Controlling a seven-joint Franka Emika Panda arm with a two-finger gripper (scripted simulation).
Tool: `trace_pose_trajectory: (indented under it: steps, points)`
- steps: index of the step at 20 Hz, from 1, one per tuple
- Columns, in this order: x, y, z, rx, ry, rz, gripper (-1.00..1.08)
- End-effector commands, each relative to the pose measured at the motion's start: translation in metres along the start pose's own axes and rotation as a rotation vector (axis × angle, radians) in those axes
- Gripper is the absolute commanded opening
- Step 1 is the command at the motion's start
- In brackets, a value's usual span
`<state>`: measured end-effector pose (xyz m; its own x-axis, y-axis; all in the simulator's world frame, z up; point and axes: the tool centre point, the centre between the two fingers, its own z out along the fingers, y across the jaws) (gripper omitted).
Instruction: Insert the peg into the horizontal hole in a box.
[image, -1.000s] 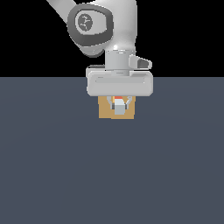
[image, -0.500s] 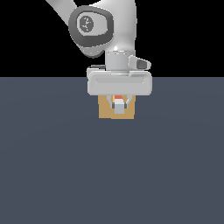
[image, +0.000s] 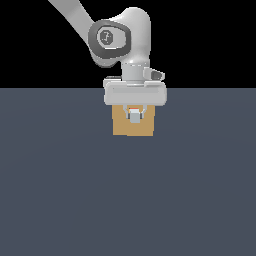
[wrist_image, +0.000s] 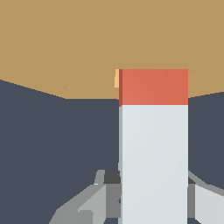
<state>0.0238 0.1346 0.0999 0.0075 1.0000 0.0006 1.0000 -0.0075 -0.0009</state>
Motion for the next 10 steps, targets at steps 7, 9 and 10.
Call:
trace_pose_trajectory:
  steps: [7, 9, 10]
  points:
    - [0.0222, 0.0019, -0.001, -0.002, 0.0, 0.002, -1.0]
    - [0.0196, 0.0024, -0.001, -0.002, 0.0, 0.002, -1.0]
    - [0.0192, 0.0025, -0.001, -0.002, 0.0, 0.002, -1.0]
